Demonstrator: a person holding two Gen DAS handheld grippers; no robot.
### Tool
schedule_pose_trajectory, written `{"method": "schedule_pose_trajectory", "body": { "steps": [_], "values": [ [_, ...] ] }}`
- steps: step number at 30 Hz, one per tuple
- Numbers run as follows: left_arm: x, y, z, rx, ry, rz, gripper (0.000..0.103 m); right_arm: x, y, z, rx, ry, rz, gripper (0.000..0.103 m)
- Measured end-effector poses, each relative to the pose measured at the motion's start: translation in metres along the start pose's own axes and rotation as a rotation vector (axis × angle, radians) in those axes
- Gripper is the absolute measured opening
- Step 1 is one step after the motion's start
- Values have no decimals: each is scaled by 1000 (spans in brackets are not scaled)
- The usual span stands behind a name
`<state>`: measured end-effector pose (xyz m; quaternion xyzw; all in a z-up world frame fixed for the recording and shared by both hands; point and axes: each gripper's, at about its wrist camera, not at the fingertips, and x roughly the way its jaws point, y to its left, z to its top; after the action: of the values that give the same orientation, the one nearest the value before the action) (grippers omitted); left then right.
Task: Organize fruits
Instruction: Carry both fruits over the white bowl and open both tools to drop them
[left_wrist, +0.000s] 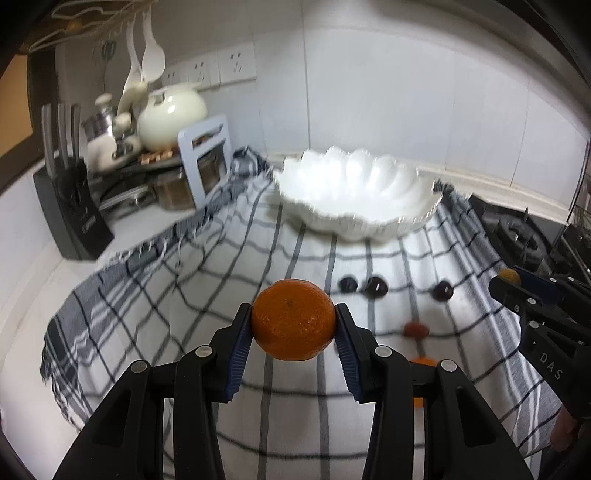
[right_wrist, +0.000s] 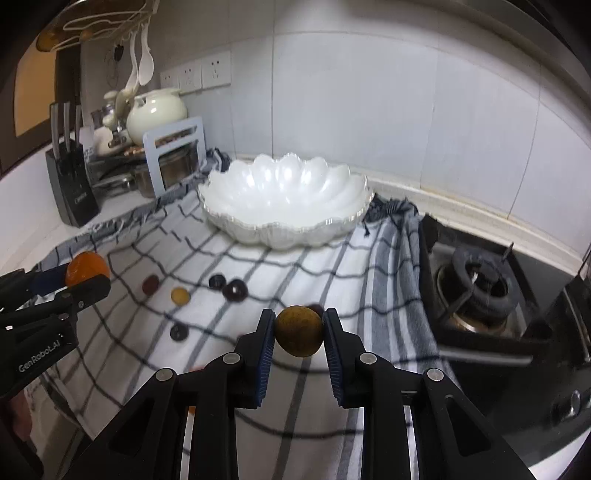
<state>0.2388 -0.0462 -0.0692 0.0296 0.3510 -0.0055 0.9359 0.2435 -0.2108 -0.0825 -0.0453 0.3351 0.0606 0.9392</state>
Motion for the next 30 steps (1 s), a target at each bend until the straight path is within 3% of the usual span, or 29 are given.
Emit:
{"method": "schedule_pose_trajectory", "body": {
  "steps": [14,22,30],
  "values": [
    [0,-10,62,42,-141,-71,43,-1,-1,57,-10,-102,31,28],
    [9,-13,105,83,-209,-52,43,17,-5,103,-22,-157,10,28],
    [42,-14,147,95,-175,-75,43,52,-17,145,-16,-115,19,28]
  ]
}}
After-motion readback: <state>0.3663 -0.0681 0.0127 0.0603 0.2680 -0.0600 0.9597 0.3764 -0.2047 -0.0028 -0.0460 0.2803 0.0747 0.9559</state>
